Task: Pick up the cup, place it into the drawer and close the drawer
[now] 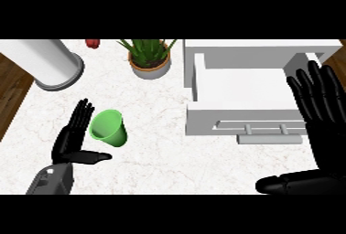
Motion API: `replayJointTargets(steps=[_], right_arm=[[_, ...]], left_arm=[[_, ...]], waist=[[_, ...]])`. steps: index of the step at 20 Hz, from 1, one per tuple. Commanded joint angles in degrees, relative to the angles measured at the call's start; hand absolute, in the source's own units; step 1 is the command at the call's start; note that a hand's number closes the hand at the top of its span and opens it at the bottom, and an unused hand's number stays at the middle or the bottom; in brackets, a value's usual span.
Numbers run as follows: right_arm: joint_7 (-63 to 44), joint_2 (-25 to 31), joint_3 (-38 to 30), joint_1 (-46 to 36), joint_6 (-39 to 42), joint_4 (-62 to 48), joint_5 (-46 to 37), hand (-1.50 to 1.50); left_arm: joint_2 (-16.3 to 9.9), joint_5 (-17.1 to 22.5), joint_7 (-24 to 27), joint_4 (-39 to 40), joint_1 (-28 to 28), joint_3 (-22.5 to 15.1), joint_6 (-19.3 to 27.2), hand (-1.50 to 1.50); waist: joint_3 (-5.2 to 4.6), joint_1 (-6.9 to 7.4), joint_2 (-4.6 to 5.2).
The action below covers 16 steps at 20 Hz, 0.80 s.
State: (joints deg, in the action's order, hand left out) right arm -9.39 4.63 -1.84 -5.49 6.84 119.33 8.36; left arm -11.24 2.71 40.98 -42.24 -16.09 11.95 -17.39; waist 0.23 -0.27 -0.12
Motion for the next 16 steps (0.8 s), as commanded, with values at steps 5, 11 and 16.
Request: replayJointTargets(steps=[5, 11, 16], right_arm=[[-2.74, -0.27, 0.68, -0.82, -1.30, 1.92, -1.13, -1.50], [-1.67, 1.45, -3.53, -0.36, 1.02, 0.93, 3.03, -1.50], [-4.82, 1.16, -1.70, -1.47, 0.35, 3.35, 2.91, -1.50]], left_arm=[[-0.66, -2.79, 10.28, 15.04, -2.48, -0.17, -1.53, -1.50], [0.25, -1.65, 8.29, 13.66, -5.46, -0.92, -2.97, -1.50], [-0.86, -1.12, 11.29, 21.78, -9.78, 0.73, -4.71, -1.50]], waist=[[-0.29, -0.12, 0.24], [-0.25, 0.00, 0.16], [-0.31, -0.47, 0.30]])
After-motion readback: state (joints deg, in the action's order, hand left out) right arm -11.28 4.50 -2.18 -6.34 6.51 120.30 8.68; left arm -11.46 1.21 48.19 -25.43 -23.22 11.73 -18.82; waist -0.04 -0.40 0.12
